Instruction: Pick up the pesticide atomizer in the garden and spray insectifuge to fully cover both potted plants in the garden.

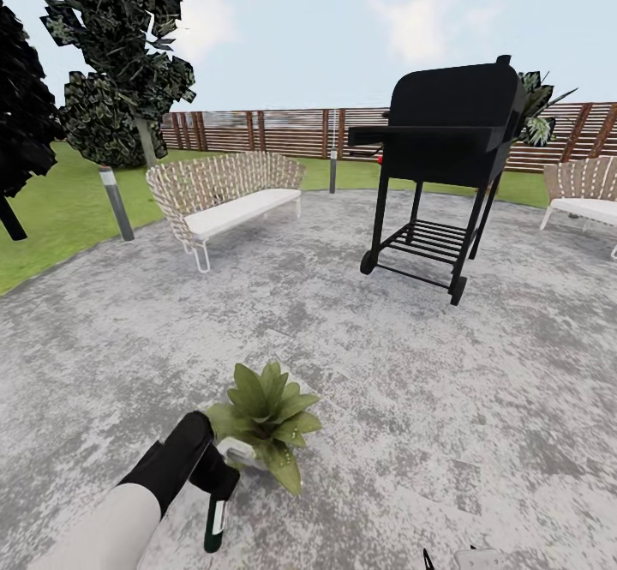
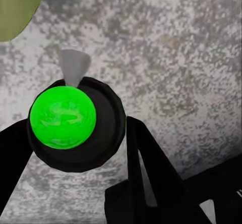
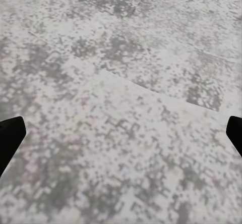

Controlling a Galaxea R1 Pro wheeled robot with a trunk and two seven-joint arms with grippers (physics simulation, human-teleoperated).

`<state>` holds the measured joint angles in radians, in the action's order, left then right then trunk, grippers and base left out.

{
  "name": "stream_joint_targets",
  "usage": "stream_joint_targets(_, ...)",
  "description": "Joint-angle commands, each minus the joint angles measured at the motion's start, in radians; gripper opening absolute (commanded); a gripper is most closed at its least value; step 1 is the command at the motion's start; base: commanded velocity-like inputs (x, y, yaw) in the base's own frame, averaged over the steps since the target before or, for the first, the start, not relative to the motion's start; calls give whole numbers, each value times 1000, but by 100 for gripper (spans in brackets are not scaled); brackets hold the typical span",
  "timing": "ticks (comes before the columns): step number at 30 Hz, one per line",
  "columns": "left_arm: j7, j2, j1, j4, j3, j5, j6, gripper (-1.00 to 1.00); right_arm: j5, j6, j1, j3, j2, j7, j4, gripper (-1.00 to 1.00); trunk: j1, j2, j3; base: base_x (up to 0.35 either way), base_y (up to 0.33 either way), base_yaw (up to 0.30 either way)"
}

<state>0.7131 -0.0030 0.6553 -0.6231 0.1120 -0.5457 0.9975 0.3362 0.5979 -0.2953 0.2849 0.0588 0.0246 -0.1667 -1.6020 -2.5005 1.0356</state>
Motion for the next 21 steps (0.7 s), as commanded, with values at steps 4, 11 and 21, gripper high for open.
stream_joint_targets(4,9,-26,-2,-2,3,-9,1,-100,11,3,-1,7,0,2,1,100,0,0,1,0,0,0)
stream_joint_targets(11,8,-104,0,-2,5,-17,-1,-100,11,3,-1,7,1,2,1,100,0,0,1,0,0,0)
stream_joint_targets(21,8,0,-11,0,2,-9,-7,-100,11,3,-1,7,1,2,1,100,0,0,1,0,0,0)
